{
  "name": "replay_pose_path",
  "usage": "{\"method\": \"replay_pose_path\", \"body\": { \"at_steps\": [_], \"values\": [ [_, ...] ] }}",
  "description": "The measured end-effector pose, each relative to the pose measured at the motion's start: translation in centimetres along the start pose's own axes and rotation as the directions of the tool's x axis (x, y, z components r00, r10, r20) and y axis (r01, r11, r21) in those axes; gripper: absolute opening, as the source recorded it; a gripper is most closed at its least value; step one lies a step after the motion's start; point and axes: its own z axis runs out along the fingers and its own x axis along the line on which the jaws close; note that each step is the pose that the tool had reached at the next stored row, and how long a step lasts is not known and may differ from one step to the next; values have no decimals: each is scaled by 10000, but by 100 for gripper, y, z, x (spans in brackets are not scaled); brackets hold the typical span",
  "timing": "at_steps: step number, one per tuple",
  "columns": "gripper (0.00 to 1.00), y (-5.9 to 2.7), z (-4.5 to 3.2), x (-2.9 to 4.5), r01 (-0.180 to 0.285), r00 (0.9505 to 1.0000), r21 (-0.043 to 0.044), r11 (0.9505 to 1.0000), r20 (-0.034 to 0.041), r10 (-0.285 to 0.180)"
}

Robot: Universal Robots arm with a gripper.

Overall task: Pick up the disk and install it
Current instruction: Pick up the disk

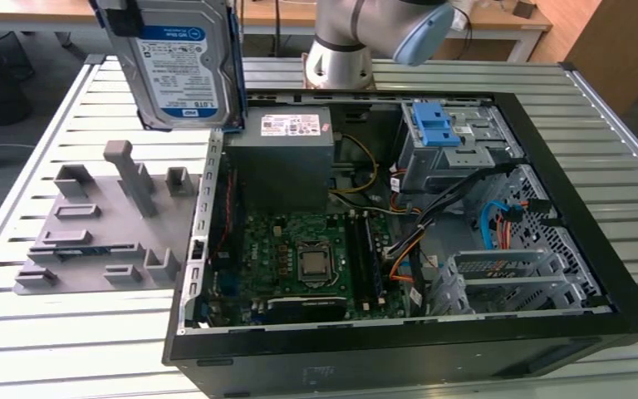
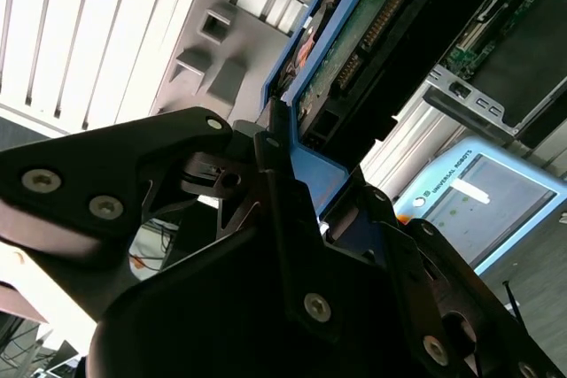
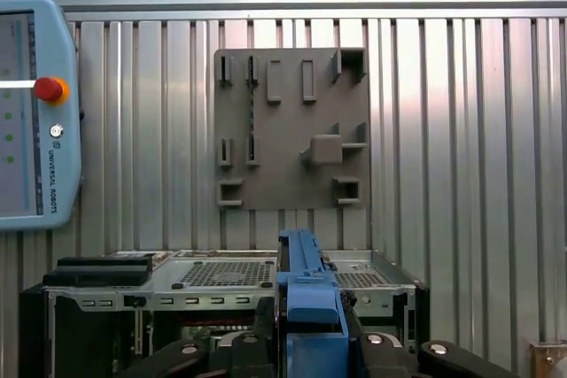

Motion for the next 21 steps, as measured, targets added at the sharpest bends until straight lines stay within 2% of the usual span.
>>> {"method": "replay_pose_path", "body": {
  "at_steps": [7,21],
  "values": [
    [36,-112,2,-3,0,10000,0,10000,0,0],
    [36,-269,1,-8,0,10000,0,10000,0,0]
  ]
}}
